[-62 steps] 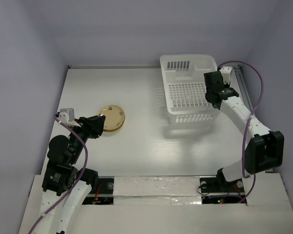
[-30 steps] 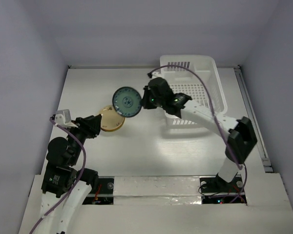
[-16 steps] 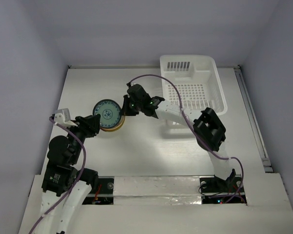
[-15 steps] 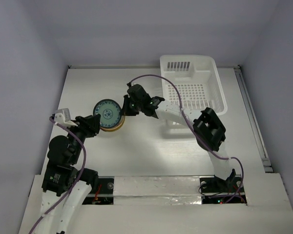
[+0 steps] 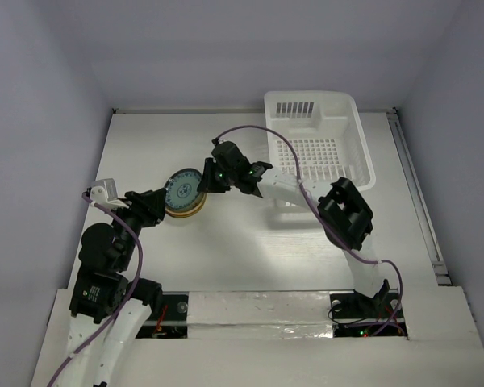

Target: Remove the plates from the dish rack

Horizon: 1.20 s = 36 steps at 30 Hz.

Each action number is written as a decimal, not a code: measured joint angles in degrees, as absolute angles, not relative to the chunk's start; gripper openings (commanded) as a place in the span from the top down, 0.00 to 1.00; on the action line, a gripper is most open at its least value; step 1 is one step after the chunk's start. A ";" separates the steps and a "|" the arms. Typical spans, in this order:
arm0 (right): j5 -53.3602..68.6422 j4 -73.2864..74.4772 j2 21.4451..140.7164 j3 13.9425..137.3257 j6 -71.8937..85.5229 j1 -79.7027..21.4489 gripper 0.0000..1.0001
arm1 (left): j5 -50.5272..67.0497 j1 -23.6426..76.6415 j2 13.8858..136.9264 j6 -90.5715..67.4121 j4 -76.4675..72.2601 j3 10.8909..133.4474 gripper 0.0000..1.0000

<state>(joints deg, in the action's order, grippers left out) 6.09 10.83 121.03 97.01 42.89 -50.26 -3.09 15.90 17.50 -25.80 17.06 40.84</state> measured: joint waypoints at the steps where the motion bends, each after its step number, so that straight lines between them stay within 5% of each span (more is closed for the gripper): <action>1: 6.11 10.81 121.03 96.57 42.87 -50.26 0.70 | -3.09 15.90 17.50 -25.82 17.04 40.84 0.61; 12: 5.19 11.99 118.72 91.35 40.14 -50.65 0.44 | -3.09 15.49 17.50 -25.85 17.06 40.84 0.61; 17: 2.87 12.08 110.02 86.00 38.15 -51.57 0.41 | -3.16 14.90 17.52 -25.85 17.06 40.84 0.57; 19: 1.17 11.33 104.38 81.87 37.50 -51.96 0.52 | -3.29 14.87 17.52 -25.85 17.06 40.84 0.52; 22: -1.87 10.00 94.04 75.50 36.01 -52.23 1.00 | -3.53 14.76 17.54 -25.89 17.15 40.84 0.40; 27: -5.58 8.49 72.86 65.21 31.38 -52.25 1.00 | -3.44 14.72 17.52 -25.91 17.43 40.84 0.21; 30: -10.46 8.93 58.43 60.93 28.60 -52.23 0.87 | -3.11 14.63 17.34 -25.69 17.39 40.84 0.16; 33: -19.40 9.04 45.91 58.41 27.53 -52.25 0.36 | -3.07 14.63 17.17 -25.21 17.37 40.86 0.12; 34: -22.92 9.34 42.52 57.32 27.42 -52.25 0.05 | -3.05 14.63 17.17 -24.97 17.43 40.99 0.12; 36: -29.80 9.82 35.66 54.85 27.40 -52.25 0.00 | -3.07 14.63 17.52 -24.60 17.50 41.76 0.12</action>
<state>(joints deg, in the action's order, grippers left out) -29.80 9.82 35.66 54.85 27.40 -52.25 -3.07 14.63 17.52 -24.60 17.50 41.76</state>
